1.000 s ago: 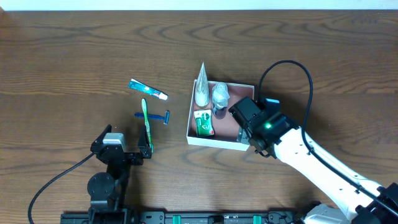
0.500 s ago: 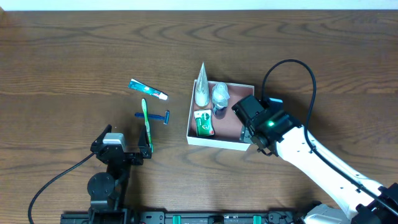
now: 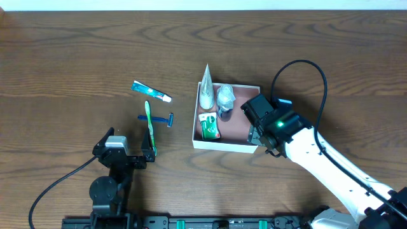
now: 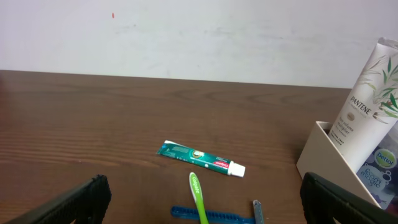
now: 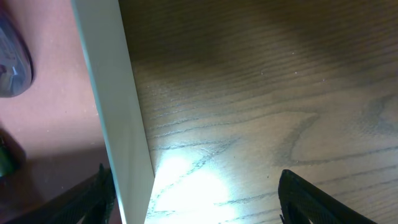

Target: Pack container

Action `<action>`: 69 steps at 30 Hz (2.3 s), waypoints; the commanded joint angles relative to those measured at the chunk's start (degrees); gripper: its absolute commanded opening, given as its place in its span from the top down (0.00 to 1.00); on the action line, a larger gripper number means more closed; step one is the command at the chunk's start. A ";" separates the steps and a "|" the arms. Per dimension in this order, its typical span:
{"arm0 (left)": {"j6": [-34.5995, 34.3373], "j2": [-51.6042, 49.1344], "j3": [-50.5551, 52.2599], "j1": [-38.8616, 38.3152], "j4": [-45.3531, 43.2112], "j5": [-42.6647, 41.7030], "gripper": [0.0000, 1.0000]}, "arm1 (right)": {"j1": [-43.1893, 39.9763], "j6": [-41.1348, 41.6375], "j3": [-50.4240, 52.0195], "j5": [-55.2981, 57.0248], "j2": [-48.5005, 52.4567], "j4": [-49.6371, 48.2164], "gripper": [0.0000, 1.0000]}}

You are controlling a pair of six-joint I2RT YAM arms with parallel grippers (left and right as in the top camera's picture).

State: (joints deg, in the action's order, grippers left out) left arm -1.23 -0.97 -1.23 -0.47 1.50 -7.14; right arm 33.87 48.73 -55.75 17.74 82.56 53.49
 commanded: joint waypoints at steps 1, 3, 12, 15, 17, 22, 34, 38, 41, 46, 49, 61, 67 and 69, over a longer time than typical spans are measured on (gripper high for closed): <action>0.79 -0.07 1.01 0.20 1.88 -0.81 0.02 | -1.25 -1.18 0.33 1.31 0.26 0.20 0.19; 0.79 -0.07 1.01 0.20 1.88 -0.81 0.02 | -1.29 -1.73 0.33 1.36 0.26 0.11 0.19; 0.79 -0.07 1.01 0.20 1.88 -0.81 0.02 | -2.32 -2.40 0.33 1.51 0.26 0.02 0.19; 0.81 -0.07 1.01 0.20 1.90 -0.81 0.02 | -2.99 -2.80 0.33 1.49 0.26 -0.07 0.19; 0.79 -0.07 1.01 0.20 1.90 -0.81 0.02 | -3.41 -3.50 0.33 1.27 0.26 -0.35 0.19; 0.79 -0.07 1.01 0.20 1.90 -0.81 0.02 | -3.48 -5.79 0.28 0.74 0.26 -1.68 0.17; 0.79 -0.07 1.01 0.20 1.90 -0.81 0.02 | -4.76 -11.54 -11.34 -2.78 -5.77 -0.07 0.07; 0.79 -0.07 1.01 0.20 1.88 -0.81 0.02 | -8.90 -12.63 -16.02 -2.49 -10.99 0.66 0.01; 0.79 -0.07 1.01 0.20 1.90 -0.81 0.02 | -14.21 -12.61 -17.40 -0.02 -15.15 0.66 0.01; 0.79 -0.07 1.01 0.20 1.90 -0.81 0.02 | -25.18 -12.63 -17.38 4.07 -20.59 0.81 0.01; 0.79 -0.07 1.01 0.20 1.90 -0.81 0.02 | -30.86 -12.63 -17.38 7.37 -21.88 1.68 0.01; 0.79 -0.07 1.01 0.20 1.84 -0.81 0.02 | -38.03 -12.61 -17.31 9.01 -21.75 3.15 0.01; -1.36 -0.07 0.98 0.15 -3.52 -1.86 0.02 | -38.03 -12.61 -17.31 9.01 -21.75 3.15 0.01; -1.77 -0.07 0.68 0.15 -6.51 -3.82 0.02 | -38.03 -12.61 -17.31 9.01 -21.75 3.15 0.01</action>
State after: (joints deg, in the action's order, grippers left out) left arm -1.69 -1.08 -0.75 -0.47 -2.90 -8.23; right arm -3.68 36.82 -72.60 25.54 60.84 56.47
